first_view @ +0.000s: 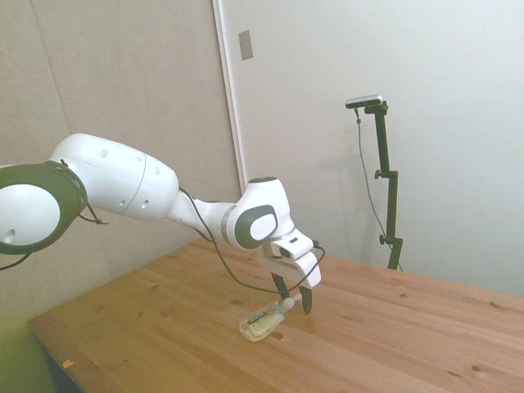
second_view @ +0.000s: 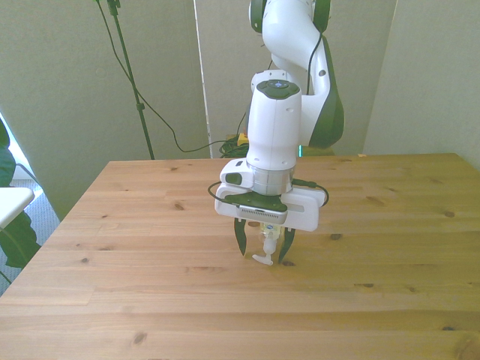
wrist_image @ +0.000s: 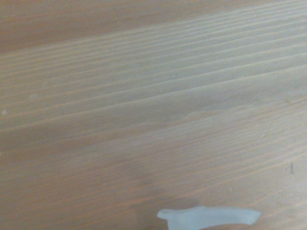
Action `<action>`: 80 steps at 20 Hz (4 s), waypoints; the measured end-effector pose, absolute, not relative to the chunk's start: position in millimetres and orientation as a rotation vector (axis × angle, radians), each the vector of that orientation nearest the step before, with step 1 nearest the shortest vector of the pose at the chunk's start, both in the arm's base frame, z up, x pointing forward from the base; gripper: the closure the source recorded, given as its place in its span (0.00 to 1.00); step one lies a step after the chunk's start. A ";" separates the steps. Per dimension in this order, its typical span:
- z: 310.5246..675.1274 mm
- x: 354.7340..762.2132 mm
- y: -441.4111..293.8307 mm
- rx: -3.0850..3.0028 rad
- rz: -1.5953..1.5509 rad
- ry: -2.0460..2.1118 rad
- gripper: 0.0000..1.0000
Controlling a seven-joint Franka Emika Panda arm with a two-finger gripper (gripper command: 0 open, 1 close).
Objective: Stand the sanitizer
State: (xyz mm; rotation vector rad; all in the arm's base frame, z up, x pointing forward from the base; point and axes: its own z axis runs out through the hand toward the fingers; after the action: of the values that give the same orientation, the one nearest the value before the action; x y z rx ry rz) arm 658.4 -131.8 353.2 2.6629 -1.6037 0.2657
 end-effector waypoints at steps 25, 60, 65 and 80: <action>398.1 654.6 -119.4 2.690 0.485 -1.660 1.00; 422.6 543.7 -27.6 2.236 1.556 -1.709 0.00; 422.5 543.7 -25.1 2.240 1.554 -1.711 0.00; 414.7 535.8 -22.9 2.263 1.499 -1.736 0.00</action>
State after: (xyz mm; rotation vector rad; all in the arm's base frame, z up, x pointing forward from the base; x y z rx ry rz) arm 535.8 -22.9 414.7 2.2625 -1.7360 1.4993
